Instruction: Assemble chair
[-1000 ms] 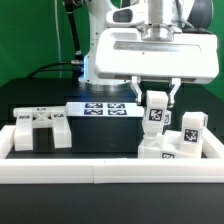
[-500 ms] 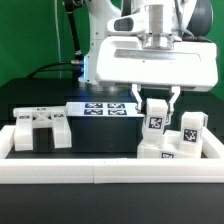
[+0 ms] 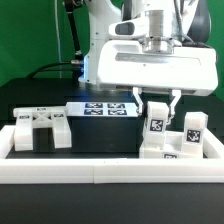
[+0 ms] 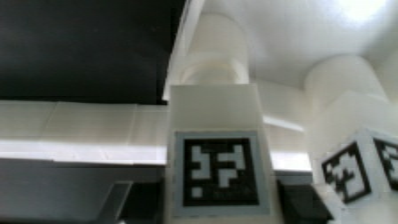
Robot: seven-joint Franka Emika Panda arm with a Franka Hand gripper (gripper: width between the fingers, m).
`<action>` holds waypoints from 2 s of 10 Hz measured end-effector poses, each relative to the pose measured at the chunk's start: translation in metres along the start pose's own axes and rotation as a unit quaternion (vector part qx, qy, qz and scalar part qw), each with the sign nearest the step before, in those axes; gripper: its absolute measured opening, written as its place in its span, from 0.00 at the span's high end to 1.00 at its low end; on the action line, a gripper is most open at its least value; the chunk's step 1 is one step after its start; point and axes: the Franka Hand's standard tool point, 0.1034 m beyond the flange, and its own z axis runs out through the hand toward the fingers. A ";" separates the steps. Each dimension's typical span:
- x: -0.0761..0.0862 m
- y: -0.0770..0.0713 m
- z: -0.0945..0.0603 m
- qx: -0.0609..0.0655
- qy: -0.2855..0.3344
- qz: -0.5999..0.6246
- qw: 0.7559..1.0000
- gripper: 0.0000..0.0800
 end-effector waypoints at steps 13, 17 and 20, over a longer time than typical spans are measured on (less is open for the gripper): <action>0.021 0.010 -0.013 0.000 -0.015 -0.012 1.000 0.19; 0.034 0.021 -0.019 0.000 -0.023 -0.011 1.000 0.19; 0.028 0.019 -0.016 0.004 -0.045 -0.010 0.999 0.19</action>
Offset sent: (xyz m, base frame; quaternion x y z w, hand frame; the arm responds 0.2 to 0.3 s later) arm -0.0082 -0.0009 -0.0112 0.0003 0.0184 -0.0020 0.9998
